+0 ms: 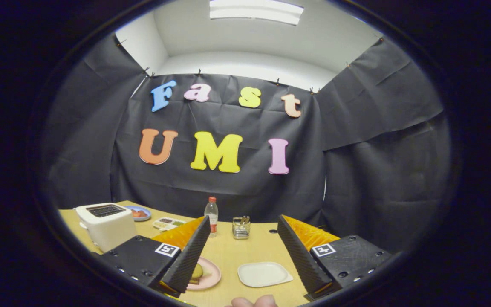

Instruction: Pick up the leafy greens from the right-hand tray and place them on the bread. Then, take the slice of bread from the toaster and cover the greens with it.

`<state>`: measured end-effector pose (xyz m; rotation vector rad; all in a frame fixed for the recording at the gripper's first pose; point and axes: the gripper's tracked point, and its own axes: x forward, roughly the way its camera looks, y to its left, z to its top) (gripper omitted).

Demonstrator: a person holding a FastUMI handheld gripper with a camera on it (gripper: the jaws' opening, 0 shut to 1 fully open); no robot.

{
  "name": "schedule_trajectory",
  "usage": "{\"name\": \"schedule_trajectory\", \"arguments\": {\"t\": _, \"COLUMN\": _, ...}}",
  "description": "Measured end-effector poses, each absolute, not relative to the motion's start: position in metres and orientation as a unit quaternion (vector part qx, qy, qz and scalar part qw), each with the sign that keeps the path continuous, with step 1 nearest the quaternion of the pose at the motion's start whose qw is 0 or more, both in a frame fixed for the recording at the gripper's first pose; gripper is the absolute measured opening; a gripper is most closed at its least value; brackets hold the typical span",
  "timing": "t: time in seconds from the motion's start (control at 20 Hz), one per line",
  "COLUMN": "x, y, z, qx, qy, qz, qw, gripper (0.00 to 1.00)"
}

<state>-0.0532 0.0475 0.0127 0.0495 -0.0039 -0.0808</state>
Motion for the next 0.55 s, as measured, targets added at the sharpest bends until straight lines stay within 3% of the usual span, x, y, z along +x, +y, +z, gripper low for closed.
{"name": "schedule_trajectory", "arguments": {"t": 0.55, "x": -0.058, "y": 0.067, "z": 0.023, "qx": 0.032, "qy": -0.003, "qz": -0.034, "qw": 0.999, "gripper": 0.95}}
